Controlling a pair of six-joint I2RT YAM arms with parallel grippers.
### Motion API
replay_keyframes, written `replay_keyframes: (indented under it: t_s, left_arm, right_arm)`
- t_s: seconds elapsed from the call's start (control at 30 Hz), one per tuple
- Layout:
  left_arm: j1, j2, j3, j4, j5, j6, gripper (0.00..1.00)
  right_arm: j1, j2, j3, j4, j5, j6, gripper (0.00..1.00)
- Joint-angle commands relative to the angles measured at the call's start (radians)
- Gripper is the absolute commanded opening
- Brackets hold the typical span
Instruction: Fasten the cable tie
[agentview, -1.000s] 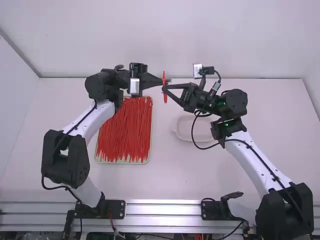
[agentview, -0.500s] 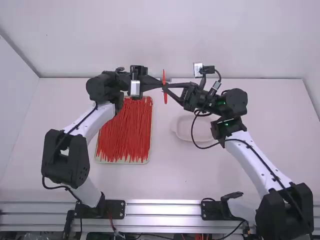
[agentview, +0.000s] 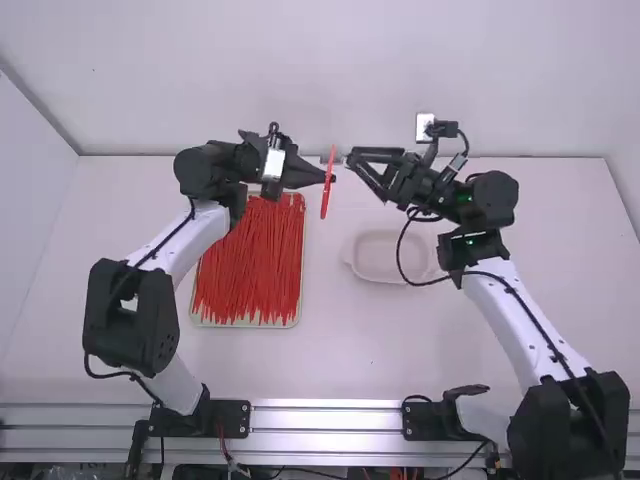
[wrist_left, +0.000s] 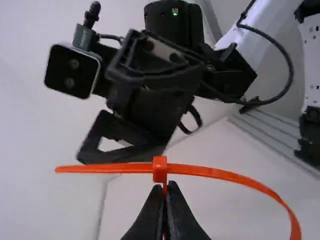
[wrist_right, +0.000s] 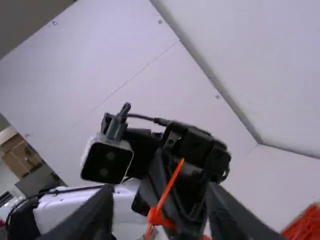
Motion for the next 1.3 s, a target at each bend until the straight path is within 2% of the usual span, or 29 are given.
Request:
replay_keyframes:
  t_s: [0.0, 0.03, 0.27, 0.43, 0.67, 0.87, 0.97, 1.0, 1.07, 1.1, 1.13, 1.17, 1.27]
  left_arm:
    - [-0.001, -0.001, 0.016, 0.012, 0.026, -0.115, 0.02]
    - [-0.003, -0.001, 0.016, 0.011, 0.026, -0.131, 0.02]
    - [-0.005, -0.001, 0.015, 0.011, -0.043, -0.261, 0.02]
    - [-0.009, -0.001, 0.015, 0.011, -0.081, -0.33, 0.02]
    - [-0.07, -0.001, 0.015, 0.058, -0.01, -0.301, 0.02]
    - [-0.082, -0.001, 0.015, 0.075, -0.006, -0.302, 0.02]
    - [-0.091, -0.001, 0.015, 0.075, -0.001, -0.302, 0.02]
    - [-0.092, -0.001, 0.015, 0.075, 0.001, -0.302, 0.02]
    - [-0.09, -0.001, 0.015, 0.075, 0.002, -0.302, 0.02]
    - [-0.091, -0.001, 0.015, 0.074, 0.002, -0.302, 0.02]
    - [-0.094, -0.001, 0.015, 0.074, 0.001, -0.301, 0.02]
    - [-0.095, -0.001, 0.015, 0.067, -0.004, -0.302, 0.02]
    - [-0.096, -0.001, 0.015, 0.068, -0.011, -0.301, 0.02]
  right_arm:
    - [-0.011, -0.008, 0.032, 0.003, -0.005, -0.009, 0.74]
    - [-0.017, -0.008, 0.032, 0.004, -0.014, -0.009, 0.99]
    - [-0.04, -0.009, 0.032, 0.004, -0.034, 0.073, 0.99]
    - [-0.04, -0.008, 0.032, 0.003, -0.053, 0.032, 0.99]
    - [0.025, -0.008, 0.032, 0.003, -0.05, 0.055, 0.94]
    - [0.042, -0.008, 0.032, 0.004, -0.051, 0.055, 0.82]
    - [0.038, -0.008, 0.032, 0.003, -0.051, 0.055, 0.72]
    - [0.037, -0.008, 0.032, 0.003, -0.053, 0.055, 0.66]
    - [0.036, -0.008, 0.032, 0.003, -0.055, 0.056, 0.47]
    - [0.036, -0.008, 0.032, 0.003, -0.055, 0.055, 0.43]
    - [0.036, -0.008, 0.032, 0.003, -0.057, 0.055, 0.33]
    - [0.036, -0.008, 0.032, 0.003, -0.058, 0.073, 0.29]
    - [0.036, -0.008, 0.032, 0.003, -0.06, 0.098, 0.26]
